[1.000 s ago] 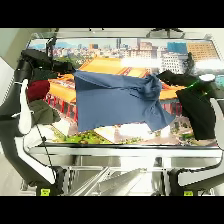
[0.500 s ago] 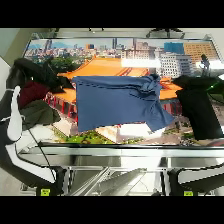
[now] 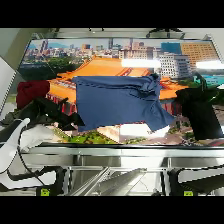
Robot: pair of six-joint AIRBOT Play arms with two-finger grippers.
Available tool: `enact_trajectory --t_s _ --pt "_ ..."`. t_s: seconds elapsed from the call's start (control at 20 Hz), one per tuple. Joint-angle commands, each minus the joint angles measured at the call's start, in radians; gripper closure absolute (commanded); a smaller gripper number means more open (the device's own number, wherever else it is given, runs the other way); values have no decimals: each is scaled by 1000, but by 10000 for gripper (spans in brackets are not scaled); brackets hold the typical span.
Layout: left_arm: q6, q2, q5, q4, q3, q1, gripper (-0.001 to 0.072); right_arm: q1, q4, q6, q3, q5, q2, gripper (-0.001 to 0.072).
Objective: Fold the shirts.
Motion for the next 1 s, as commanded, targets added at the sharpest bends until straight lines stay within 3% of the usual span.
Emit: enact_trajectory --t_s 0.0,0.1,0.15,0.25,0.35,0.7,0.75,0.8,0.95 --pt "3 26 -110 0 -70 -49 53 -2 -94 13 -53 37 0 370" --pt "10 26 -124 0 -27 -48 331 -2 -116 20 -77 27 -4 370" --pt "10 26 -136 0 -3 -48 408 -2 -116 20 -93 27 -7 369" --pt "13 26 -149 0 42 -49 418 2 -116 19 -123 27 -13 368" --pt "34 26 -135 0 81 -49 687 2 -120 17 -137 24 -14 368" --pt "70 26 -131 -1 58 -48 687 3 -125 23 -193 26 -21 371" --pt "72 26 -131 0 51 -48 687 3 -109 20 -193 40 -21 478" --pt "72 26 -131 -1 50 -48 687 3 -83 17 -193 53 -16 698" --pt "72 26 -130 -1 50 -48 687 0 -80 77 -193 54 35 693"
